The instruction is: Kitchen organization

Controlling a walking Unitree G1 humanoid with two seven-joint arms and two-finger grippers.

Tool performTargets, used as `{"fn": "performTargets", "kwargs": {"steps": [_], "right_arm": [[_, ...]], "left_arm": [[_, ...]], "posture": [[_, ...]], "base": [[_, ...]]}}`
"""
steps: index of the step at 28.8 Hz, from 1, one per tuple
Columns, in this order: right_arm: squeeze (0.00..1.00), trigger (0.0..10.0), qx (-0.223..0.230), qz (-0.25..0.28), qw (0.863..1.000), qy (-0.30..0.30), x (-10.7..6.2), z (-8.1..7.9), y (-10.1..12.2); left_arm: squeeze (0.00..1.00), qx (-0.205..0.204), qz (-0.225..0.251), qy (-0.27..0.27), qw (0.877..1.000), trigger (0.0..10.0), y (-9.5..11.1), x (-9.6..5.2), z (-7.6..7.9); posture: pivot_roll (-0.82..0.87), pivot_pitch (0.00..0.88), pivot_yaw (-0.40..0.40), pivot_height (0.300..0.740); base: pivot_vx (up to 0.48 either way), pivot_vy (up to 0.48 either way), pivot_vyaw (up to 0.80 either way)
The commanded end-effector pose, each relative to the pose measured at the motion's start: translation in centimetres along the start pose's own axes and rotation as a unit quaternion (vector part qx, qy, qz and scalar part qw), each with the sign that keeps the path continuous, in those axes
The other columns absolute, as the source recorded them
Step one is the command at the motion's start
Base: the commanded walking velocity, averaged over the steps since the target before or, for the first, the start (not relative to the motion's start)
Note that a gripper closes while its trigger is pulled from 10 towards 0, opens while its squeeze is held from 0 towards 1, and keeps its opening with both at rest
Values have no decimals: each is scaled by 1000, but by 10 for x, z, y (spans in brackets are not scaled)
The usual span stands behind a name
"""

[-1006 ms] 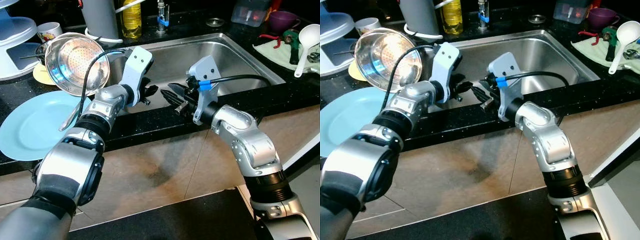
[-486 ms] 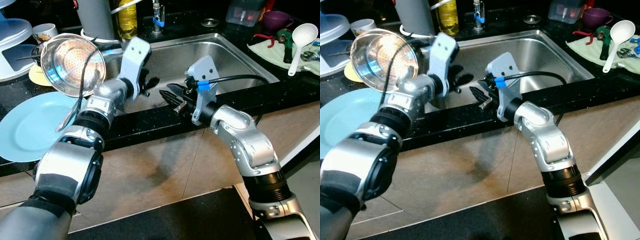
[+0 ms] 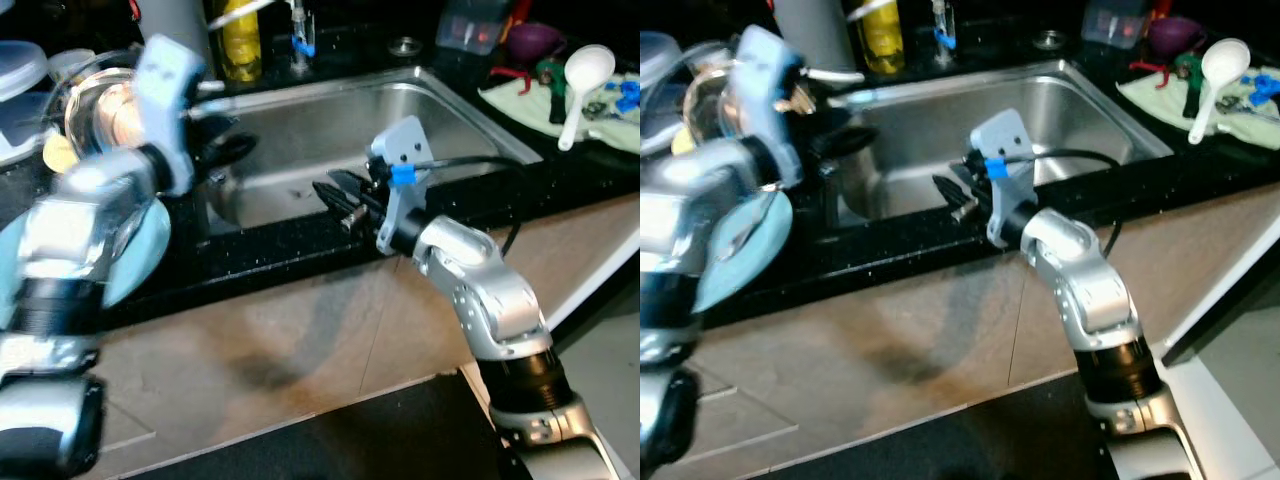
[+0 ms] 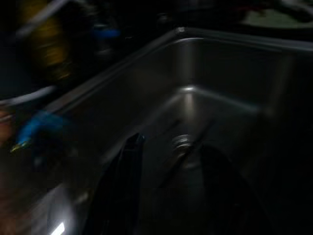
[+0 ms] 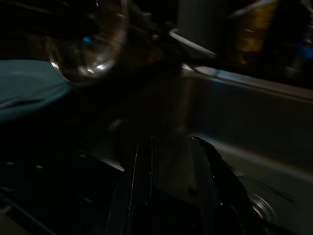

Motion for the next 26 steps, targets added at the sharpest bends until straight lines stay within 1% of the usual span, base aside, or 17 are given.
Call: {"fn": "performTargets", "kwargs": {"steps": [1, 3, 6, 7, 8, 10, 11, 12, 13, 14, 16, 17, 18, 19, 21, 23, 26], "right_arm": [[0, 10000, 7, 8, 1000, 13, 0, -6, 1], [0, 10000, 7, 8, 1000, 13, 0, -6, 1], [0, 10000, 10, 9, 1000, 26, 3, -10, 0], [0, 10000, 10, 9, 1000, 26, 3, -10, 0], [0, 10000, 10, 9, 999, 29, 4, -11, 0], [0, 10000, 10, 9, 999, 29, 4, -11, 0], [0, 10000, 9, 9, 999, 30, 4, -11, 0], [0, 10000, 9, 9, 999, 30, 4, -11, 0], [0, 10000, 9, 9, 999, 31, 4, -11, 0], [0, 10000, 9, 9, 999, 31, 4, -11, 0], [0, 10000, 8, 8, 999, 34, 3, -12, 0], [0, 10000, 8, 8, 999, 34, 3, -12, 0], [0, 10000, 8, 6, 999, 37, 2, -12, 0], [0, 10000, 8, 6, 999, 37, 2, -12, 0], [0, 10000, 7, 5, 999, 40, 2, -12, 0], [0, 10000, 7, 5, 999, 42, 2, -12, 0], [0, 10000, 6, 5, 999, 44, 2, -12, 0]], "left_arm": [[1000, -2, -21, 2, 1000, 10000, -3, -10, 2], [1000, -2, -21, 2, 1000, 10000, -3, -10, 2], [1000, 3, -49, 42, 998, 10000, 0, -31, -8], [1000, 3, -49, 42, 998, 10000, 0, -31, -8], [1000, 7, -74, 58, 996, 10000, 1, -39, -9], [1000, 7, -74, 58, 996, 10000, 1, -39, -9], [1000, 10, -88, 63, 994, 10000, 1, -41, -9], [1000, 10, -88, 63, 994, 10000, 1, -41, -9], [0, 15, -122, 87, 989, 10000, -1, -48, -12], [0, 15, -122, 87, 989, 10000, -1, -48, -12], [0, 5, -169, 130, 977, 10000, -4, -60, -15], [0, 5, -169, 130, 977, 10000, -4, -60, -15], [0, -13, -194, 156, 968, 10000, -5, -68, -16], [0, -13, -194, 156, 968, 10000, -5, -68, -16], [0, -18, -214, 175, 961, 10000, -6, -73, -18], [0, -14, -229, 192, 954, 10000, -6, -78, -21], [0, -11, -238, 208, 949, 10000, -8, -82, -25]], "posture": [[-35, 203, -12, 740], [-35, 203, -12, 740], [-26, 202, -25, 740], [-26, 202, -25, 740], [-25, 202, -27, 740], [-25, 202, -27, 740], [-25, 202, -27, 740], [-25, 202, -27, 740], [-28, 203, -26, 740], [-28, 203, -26, 740], [-30, 204, -25, 740], [-30, 204, -25, 740], [-31, 204, -26, 740], [-31, 204, -26, 740], [-33, 205, -28, 740], [-33, 205, -28, 740], [-33, 206, -32, 740]], "base": [[0, 0, 0], [0, 0, 0], [0, 0, 0], [0, 0, 0], [0, 0, 0], [0, 0, 0], [0, 0, 0], [0, 0, 0], [0, 0, 0], [0, 0, 0], [0, 0, 0], [0, 0, 0], [0, 0, 0], [0, 0, 0], [0, 0, 0], [0, 0, 0], [0, 0, 0]]}}
Point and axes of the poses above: a point about 5 cm out from each wrist's last joint towards the gripper, its own x axis pointing out of the wrist towards the gripper, its own y axis along the axis of the wrist's last joint, z = x × y, the point moved 1 cm from there along x, pointing out of the wrist towards the gripper, and after that the axes turned 11 degrees about -x, right-handed, at the moved point
